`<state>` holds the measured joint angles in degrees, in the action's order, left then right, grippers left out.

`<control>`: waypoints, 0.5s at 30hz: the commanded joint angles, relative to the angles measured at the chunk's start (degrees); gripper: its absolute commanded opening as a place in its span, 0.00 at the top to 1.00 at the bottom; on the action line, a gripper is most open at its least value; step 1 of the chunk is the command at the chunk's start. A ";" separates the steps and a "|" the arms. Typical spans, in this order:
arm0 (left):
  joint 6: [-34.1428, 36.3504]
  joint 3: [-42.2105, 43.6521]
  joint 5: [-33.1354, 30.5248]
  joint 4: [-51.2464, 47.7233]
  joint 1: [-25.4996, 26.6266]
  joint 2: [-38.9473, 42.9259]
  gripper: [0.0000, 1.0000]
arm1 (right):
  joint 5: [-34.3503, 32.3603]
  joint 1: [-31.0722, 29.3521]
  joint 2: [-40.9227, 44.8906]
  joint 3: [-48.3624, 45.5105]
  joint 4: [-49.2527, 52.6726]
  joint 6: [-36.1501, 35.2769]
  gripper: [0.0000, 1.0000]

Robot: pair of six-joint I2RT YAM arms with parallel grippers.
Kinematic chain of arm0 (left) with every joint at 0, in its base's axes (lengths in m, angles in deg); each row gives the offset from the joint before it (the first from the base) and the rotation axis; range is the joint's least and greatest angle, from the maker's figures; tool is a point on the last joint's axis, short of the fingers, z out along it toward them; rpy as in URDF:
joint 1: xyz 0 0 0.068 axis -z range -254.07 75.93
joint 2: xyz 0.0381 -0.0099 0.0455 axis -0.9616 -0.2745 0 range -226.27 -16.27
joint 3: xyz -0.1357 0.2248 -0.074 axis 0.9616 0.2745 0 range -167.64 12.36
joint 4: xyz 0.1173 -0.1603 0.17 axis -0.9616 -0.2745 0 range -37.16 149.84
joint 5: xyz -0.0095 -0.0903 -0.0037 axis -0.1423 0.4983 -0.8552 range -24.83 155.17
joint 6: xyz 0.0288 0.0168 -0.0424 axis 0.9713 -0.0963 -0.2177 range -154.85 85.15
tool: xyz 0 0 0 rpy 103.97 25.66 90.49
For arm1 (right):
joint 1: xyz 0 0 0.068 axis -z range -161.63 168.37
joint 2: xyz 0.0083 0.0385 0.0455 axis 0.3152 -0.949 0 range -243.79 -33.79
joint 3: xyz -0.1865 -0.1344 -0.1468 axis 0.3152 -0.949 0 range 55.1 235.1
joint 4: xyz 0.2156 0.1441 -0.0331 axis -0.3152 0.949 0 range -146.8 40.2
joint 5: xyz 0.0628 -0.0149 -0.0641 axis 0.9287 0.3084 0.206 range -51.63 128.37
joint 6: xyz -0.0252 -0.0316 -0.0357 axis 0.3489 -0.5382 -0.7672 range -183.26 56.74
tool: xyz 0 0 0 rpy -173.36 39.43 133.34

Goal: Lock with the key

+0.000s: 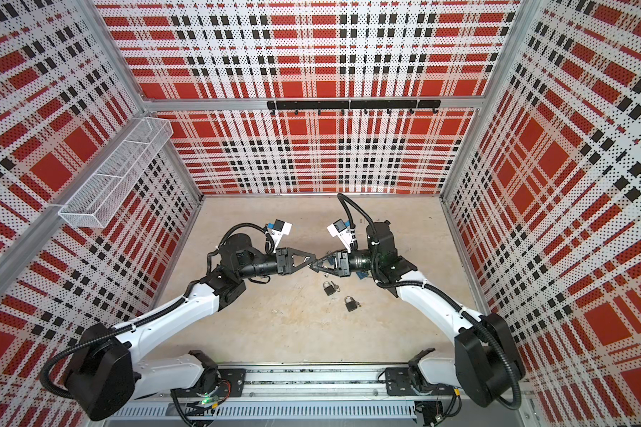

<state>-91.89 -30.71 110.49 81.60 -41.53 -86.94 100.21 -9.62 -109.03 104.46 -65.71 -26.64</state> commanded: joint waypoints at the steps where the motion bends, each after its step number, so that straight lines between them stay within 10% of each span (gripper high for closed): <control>1: -0.88 0.52 2.59 2.23 -0.50 1.86 0.77 | -1.73 0.11 -0.60 2.54 -1.66 -1.03 1.00; 15: -0.44 1.23 2.52 2.05 -1.09 2.33 0.92 | -1.77 0.03 -0.58 2.94 -2.69 0.24 1.00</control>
<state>-91.56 -29.95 111.32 82.12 -42.71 -85.87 100.06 -9.62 -109.16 105.40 -65.62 -25.83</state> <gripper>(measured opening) 0.103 0.158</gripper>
